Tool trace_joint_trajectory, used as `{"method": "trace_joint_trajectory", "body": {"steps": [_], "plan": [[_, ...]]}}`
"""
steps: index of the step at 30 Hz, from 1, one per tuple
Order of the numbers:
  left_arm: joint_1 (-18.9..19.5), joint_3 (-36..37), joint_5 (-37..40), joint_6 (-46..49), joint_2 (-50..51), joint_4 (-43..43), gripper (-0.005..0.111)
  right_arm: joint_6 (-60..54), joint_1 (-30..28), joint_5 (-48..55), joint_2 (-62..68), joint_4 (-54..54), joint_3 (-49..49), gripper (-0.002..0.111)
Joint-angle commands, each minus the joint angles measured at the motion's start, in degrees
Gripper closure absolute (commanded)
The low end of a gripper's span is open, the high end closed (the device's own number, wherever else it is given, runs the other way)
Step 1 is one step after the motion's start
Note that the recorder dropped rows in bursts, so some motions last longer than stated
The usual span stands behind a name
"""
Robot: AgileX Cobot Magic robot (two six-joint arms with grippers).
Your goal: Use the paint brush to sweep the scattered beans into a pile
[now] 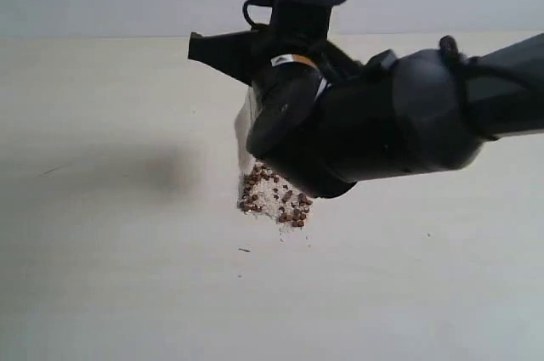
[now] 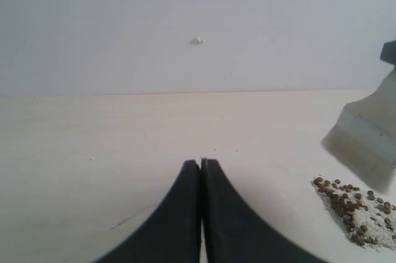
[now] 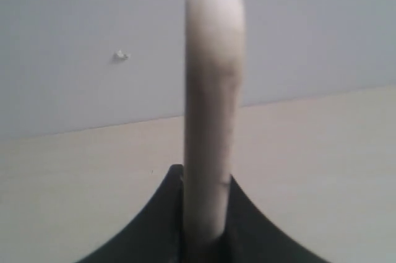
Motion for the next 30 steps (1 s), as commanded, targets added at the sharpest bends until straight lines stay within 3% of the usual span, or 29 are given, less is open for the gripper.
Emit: {"method": "trace_joint_trajectory", "body": {"steps": [1,7,10,18,30], "plan": [[-0.09,0.13,-0.17,0.05,-0.27,0.24,0.107,-23.07,0.07,-2.27,-4.54,5.88,0.01,0.108],[-0.09,0.13,-0.17,0.05,-0.27,0.24,0.107,-47.72,0.07,-15.64,-3.38,22.7,0.01,0.108],[-0.09,0.13,-0.17,0.05,-0.27,0.24,0.107,-48.48,0.07,-14.87,-1.21,25.32,0.01,0.108],[-0.09,0.13,-0.17,0.05,-0.27,0.24,0.107,-31.66,0.07,-0.04,6.27,24.47,0.01,0.108],[-0.09,0.13,-0.17,0.05,-0.27,0.24,0.107,-6.25,0.07,3.86,10.01,11.9,0.01,0.108]]}}
